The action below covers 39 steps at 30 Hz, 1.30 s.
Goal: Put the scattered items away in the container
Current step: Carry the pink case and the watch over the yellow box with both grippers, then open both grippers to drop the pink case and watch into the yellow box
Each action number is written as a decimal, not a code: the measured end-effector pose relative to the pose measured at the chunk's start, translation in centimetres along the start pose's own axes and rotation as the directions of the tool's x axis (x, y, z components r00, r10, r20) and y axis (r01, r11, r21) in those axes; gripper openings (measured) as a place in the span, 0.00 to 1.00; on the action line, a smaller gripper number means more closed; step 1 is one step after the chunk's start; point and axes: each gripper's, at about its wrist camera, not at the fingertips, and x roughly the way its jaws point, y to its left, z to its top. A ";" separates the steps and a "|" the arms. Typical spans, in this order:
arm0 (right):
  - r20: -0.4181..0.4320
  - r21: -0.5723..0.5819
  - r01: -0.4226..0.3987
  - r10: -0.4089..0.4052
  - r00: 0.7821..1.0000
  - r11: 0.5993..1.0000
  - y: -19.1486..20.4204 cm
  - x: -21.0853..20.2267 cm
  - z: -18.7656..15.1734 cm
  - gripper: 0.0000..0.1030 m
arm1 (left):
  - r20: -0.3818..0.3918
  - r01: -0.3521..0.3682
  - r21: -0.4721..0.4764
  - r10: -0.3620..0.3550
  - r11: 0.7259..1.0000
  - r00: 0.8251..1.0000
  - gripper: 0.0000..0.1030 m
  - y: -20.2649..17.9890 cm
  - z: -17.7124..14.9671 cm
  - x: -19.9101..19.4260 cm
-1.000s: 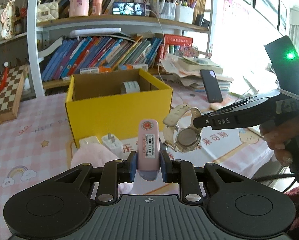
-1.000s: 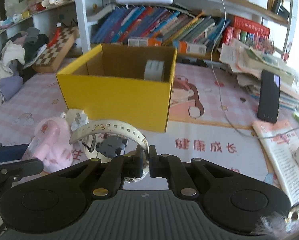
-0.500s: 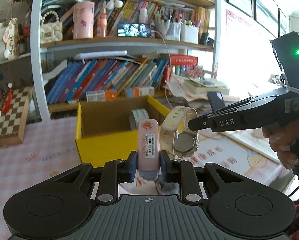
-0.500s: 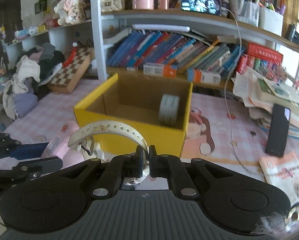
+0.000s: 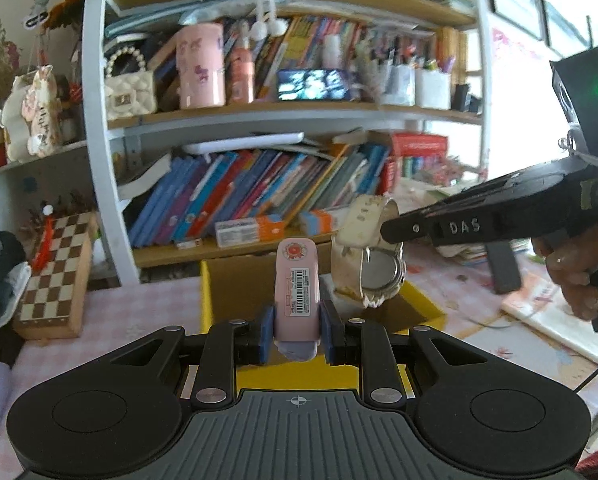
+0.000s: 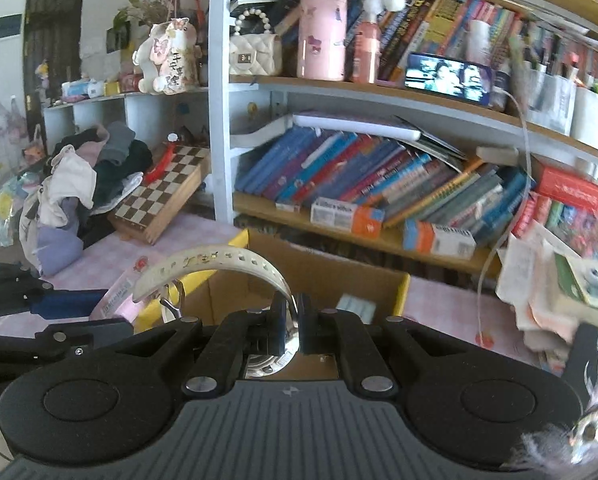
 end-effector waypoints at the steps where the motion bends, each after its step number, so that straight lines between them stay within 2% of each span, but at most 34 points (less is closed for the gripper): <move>1: -0.005 0.001 -0.013 0.013 1.000 1.000 -0.4 0.8 0.3 0.05 | -0.013 -0.013 0.002 0.013 1.000 1.000 0.22 0.1 0.2 0.6; 7: -0.089 -0.061 -0.086 0.080 0.993 0.994 -1.5 6.5 1.4 0.05 | -0.082 -0.066 -0.007 0.065 0.998 0.995 0.22 1.0 0.5 4.0; 13: -0.195 -0.118 -0.140 0.115 0.974 0.983 -1.6 12.8 1.5 0.05 | -0.166 -0.091 0.034 0.096 0.995 0.981 0.22 1.5 0.7 7.9; 20: -0.303 -0.198 -0.192 0.127 0.945 0.961 -1.6 18.6 1.5 0.05 | -0.282 -0.105 0.044 0.113 0.994 0.953 0.22 2.6 0.7 13.0; 22: -0.333 -0.224 -0.207 0.125 0.935 0.952 -1.6 20.0 1.5 0.05 | -0.306 -0.103 0.078 0.122 0.992 0.944 0.22 2.4 0.6 13.9; 26: -0.392 -0.273 -0.250 0.130 0.911 0.929 -1.1 22.4 1.3 0.05 | -0.350 -0.087 0.159 0.139 0.983 0.926 0.22 1.5 0.4 15.4; 32: -0.460 -0.289 -0.299 0.142 0.876 0.909 -0.4 24.9 1.0 0.05 | -0.400 -0.067 0.192 0.140 0.979 0.906 0.22 1.3 0.2 17.0; 39: -0.475 -0.271 -0.299 0.143 0.868 0.915 -0.6 25.8 0.9 0.06 | -0.437 -0.033 0.222 0.130 0.974 0.890 0.22 1.3 0.1 17.6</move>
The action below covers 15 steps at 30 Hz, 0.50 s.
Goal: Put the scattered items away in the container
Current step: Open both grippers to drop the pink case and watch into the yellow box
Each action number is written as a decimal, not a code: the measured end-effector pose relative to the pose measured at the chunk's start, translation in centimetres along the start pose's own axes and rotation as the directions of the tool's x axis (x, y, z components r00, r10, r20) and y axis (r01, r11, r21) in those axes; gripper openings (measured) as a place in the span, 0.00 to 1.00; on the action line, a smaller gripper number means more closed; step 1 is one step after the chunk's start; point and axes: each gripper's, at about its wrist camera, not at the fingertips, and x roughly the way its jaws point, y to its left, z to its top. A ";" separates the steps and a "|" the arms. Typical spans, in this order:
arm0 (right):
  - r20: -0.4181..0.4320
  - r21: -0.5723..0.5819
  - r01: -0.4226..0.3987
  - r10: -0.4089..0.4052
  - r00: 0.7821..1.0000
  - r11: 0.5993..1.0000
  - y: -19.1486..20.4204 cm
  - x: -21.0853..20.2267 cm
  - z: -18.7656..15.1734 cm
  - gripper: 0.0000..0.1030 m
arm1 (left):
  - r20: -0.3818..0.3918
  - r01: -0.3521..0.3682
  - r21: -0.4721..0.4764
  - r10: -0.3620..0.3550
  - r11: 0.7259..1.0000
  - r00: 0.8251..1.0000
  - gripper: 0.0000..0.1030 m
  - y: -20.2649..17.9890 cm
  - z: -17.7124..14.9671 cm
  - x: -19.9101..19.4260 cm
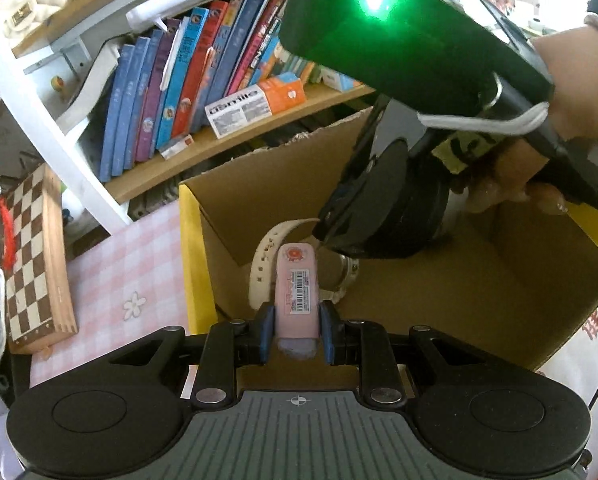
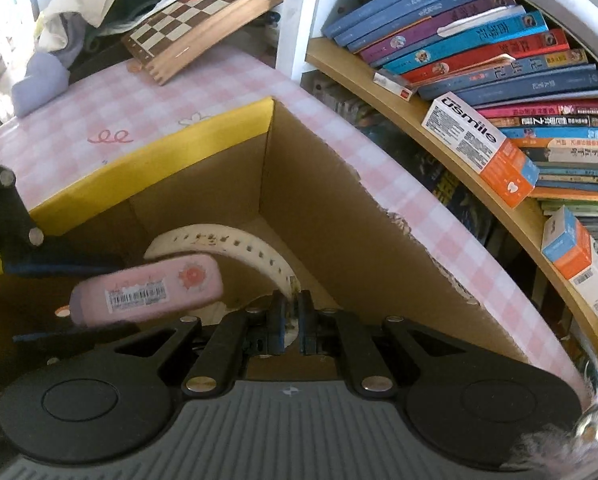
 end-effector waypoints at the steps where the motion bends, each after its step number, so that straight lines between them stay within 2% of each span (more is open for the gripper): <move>1: 0.001 0.002 -0.002 0.002 1.000 1.000 0.0 0.0 0.0 0.06 | -0.004 -0.001 0.000 0.001 1.000 1.000 0.22 0.0 0.0 0.1; 8: 0.010 0.024 -0.006 0.006 1.000 1.000 -0.1 0.1 0.1 0.07 | -0.022 -0.006 0.012 0.006 1.000 1.000 0.22 0.0 0.1 0.8; 10: 0.021 0.039 -0.007 0.007 1.000 0.999 -0.2 -0.1 0.1 0.09 | -0.027 -0.006 0.008 0.006 1.000 1.000 0.23 -0.1 0.1 0.9; 11: 0.026 0.046 -0.008 0.007 1.000 0.999 -0.2 -0.2 0.1 0.15 | -0.026 -0.005 0.006 0.005 1.000 1.000 0.28 -0.1 0.1 0.8; 12: 0.034 0.051 -0.009 0.007 0.999 0.999 -0.3 -0.4 0.2 0.21 | -0.024 -0.005 0.005 0.005 1.000 1.000 0.29 -0.1 0.1 0.8; 13: 0.043 0.055 -0.010 0.008 0.999 0.998 -0.3 -0.6 0.2 0.24 | -0.025 -0.007 0.004 0.007 1.000 1.000 0.30 -0.1 0.2 0.8; 15: 0.059 0.062 -0.020 0.017 0.998 0.998 -0.4 -1.2 0.3 0.30 | -0.022 -0.031 0.008 0.032 0.999 0.999 0.43 -0.1 0.2 0.5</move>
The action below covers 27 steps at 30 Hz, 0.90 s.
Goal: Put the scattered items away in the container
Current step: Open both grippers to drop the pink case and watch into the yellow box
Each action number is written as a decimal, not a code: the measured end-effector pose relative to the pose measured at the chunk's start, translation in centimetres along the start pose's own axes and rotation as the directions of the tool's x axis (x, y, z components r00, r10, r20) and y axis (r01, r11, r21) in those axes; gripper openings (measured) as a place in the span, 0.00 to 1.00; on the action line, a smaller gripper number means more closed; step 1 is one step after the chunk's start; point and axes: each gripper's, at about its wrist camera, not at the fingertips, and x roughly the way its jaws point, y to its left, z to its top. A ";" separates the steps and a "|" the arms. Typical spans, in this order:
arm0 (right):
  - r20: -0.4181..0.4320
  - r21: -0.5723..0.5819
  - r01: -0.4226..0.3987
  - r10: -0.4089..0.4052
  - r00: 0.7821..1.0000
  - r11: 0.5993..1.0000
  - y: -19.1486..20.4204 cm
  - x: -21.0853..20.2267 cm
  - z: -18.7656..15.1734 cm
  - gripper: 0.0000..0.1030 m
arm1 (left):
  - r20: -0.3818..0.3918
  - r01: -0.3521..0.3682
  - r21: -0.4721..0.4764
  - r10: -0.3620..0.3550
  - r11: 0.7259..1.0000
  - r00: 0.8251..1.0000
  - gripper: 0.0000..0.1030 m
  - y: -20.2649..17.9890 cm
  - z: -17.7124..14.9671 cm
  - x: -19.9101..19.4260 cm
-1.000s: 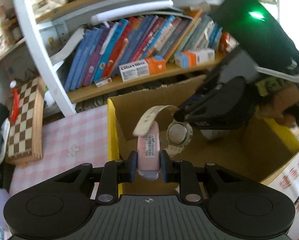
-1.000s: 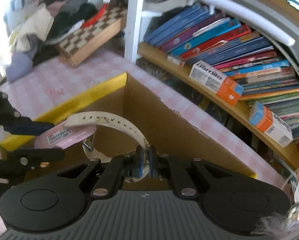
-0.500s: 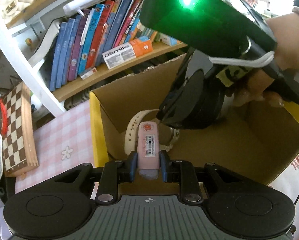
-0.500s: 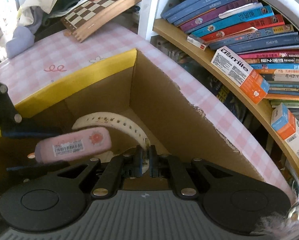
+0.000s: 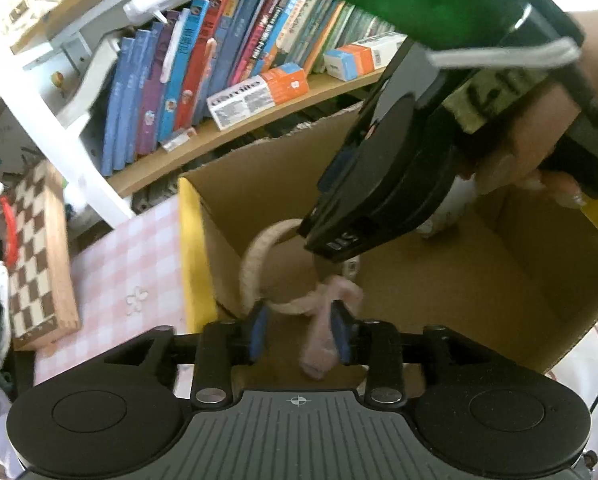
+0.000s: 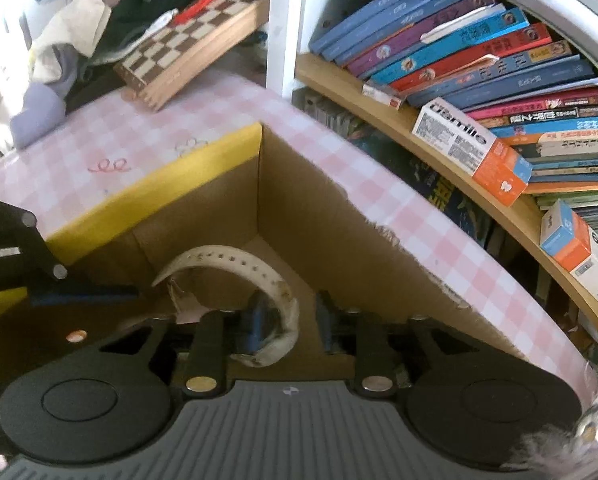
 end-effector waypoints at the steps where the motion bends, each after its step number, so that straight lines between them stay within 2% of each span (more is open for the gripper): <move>1: 0.008 0.002 0.000 0.000 1.000 1.000 0.0 -0.3 0.0 0.30 | 0.008 -0.007 -0.002 0.007 1.000 1.000 0.47 0.1 0.0 -0.2; 2: 0.016 0.001 0.003 -0.003 1.000 1.000 0.1 -0.6 0.1 0.31 | 0.017 -0.014 -0.005 0.014 1.000 1.000 0.53 0.2 0.0 -0.5; 7: 0.054 0.021 -0.002 0.001 0.999 1.000 0.1 -2.3 0.0 0.36 | 0.071 -0.021 -0.028 0.023 0.999 0.997 0.61 0.6 0.1 -2.1; 9: 0.067 0.029 -0.010 0.008 0.998 1.000 0.3 -3.1 -0.2 0.36 | 0.096 -0.032 -0.029 0.035 0.999 0.995 0.67 0.6 0.1 -2.8; 18: 0.138 0.061 -0.010 0.001 0.990 0.998 1.6 -7.4 -1.1 0.44 | 0.208 -0.038 -0.054 0.049 0.998 0.977 0.68 1.0 -0.5 -6.7; 22: 0.182 0.087 -0.001 -0.015 0.983 0.996 2.3 -10.4 -1.9 0.48 | 0.268 -0.027 -0.054 0.041 0.998 0.962 0.72 1.1 -1.7 -9.7; 27: 0.236 0.121 0.008 -0.037 0.971 0.993 3.4 -14.7 -3.1 0.52 | 0.373 -0.012 -0.064 0.035 0.998 0.927 0.73 1.5 -3.2 -13.9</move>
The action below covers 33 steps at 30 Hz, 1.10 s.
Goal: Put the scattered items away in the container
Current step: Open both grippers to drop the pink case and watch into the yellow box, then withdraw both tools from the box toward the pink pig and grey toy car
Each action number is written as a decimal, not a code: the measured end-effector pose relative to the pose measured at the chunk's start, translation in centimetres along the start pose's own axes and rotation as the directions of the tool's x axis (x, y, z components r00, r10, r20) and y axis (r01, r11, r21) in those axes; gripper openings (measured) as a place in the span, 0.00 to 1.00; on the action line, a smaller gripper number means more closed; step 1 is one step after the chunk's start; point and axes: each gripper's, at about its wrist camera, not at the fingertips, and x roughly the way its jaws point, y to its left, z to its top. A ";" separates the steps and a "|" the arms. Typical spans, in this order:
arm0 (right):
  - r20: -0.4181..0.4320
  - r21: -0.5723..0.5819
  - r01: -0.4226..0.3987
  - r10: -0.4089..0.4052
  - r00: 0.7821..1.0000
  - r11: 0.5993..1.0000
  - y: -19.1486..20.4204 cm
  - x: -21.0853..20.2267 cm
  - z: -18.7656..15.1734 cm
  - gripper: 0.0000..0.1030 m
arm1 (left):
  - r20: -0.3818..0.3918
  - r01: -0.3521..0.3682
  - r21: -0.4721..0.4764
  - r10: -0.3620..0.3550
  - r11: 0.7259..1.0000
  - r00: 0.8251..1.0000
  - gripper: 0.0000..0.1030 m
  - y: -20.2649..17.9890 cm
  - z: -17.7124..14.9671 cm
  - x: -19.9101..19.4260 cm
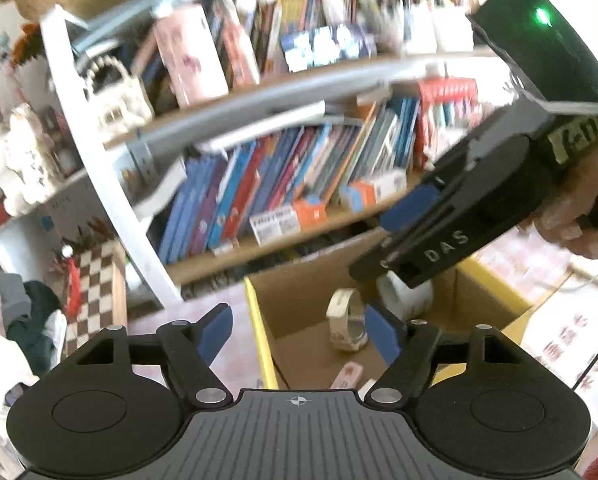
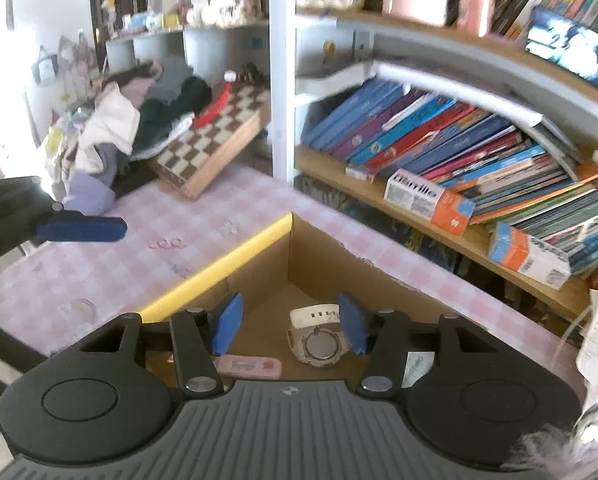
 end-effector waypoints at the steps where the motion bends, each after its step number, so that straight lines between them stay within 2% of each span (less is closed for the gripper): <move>1: 0.009 0.009 0.003 -0.004 1.000 1.000 0.3 -0.9 -0.2 0.52 | 0.020 0.006 -0.006 -0.006 1.000 1.000 0.73 0.1 0.0 -0.8; 6: 0.045 0.061 0.019 -0.021 0.999 0.998 1.8 -4.7 -1.5 0.56 | 0.086 0.034 -0.038 -0.030 0.999 0.996 0.74 0.3 -0.7 -4.0; 10: 0.060 0.129 0.020 -0.028 0.998 0.991 3.2 -7.1 -3.4 0.58 | 0.100 0.070 -0.081 -0.062 0.994 0.993 0.76 0.2 -1.8 -5.9; 14: 0.050 0.179 0.047 -0.057 0.997 0.983 4.6 -8.5 -5.5 0.59 | 0.104 0.088 -0.085 -0.079 0.992 0.991 0.79 -0.3 -3.1 -7.6; 19: 0.024 0.243 0.092 -0.101 0.995 0.966 6.9 -9.9 -8.6 0.62 | 0.085 0.118 -0.107 -0.109 0.987 0.990 0.81 -1.0 -5.5 -9.9; 27: -0.033 0.289 0.124 -0.119 0.992 0.949 11.0 -11.4 -13.5 0.63 | 0.025 0.127 -0.132 -0.125 0.983 0.992 0.83 -1.8 -9.7 -12.8; 33: -0.049 0.307 0.191 -0.185 0.981 0.932 13.5 -11.8 -16.4 0.69 | -0.011 0.120 -0.189 -0.124 0.975 0.992 0.83 -2.0 -12.3 -13.9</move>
